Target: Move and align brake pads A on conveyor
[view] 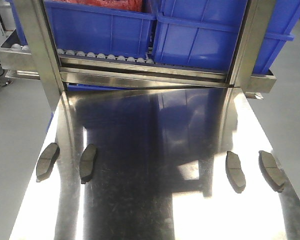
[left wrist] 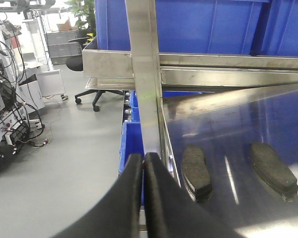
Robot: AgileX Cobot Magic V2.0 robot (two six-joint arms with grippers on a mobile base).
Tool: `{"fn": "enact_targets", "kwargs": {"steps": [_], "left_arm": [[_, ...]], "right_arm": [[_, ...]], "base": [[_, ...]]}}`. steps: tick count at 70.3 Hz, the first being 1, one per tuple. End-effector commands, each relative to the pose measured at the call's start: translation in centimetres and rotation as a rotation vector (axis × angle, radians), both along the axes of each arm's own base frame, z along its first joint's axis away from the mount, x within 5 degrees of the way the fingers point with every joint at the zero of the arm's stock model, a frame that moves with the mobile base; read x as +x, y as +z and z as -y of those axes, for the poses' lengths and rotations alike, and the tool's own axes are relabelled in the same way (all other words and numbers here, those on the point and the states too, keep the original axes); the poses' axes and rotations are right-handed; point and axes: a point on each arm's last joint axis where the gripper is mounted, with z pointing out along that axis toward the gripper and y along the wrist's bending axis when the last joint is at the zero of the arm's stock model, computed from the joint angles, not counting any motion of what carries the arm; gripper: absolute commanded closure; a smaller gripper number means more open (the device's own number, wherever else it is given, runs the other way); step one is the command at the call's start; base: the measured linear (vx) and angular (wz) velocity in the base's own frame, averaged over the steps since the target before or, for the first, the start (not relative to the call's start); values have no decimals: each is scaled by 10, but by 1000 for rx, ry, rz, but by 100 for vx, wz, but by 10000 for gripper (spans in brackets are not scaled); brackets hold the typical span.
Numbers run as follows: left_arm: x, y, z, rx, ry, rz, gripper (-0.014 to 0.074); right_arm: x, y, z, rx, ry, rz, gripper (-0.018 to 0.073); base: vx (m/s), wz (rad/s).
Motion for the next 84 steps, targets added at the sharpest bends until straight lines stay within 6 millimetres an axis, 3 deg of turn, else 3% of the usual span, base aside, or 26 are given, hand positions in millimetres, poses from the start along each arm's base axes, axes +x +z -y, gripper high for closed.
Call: {"fn": "enact_targets", "kwargs": {"steps": [1, 84], "left_arm": [[-2, 14, 0, -7, -4, 108, 602], [-2, 14, 0, -7, -4, 108, 602]], "right_arm": [[0, 2, 0, -21, 2, 68, 563], [0, 2, 0, -21, 2, 68, 563]], "base": [[0, 0], [0, 0]]}}
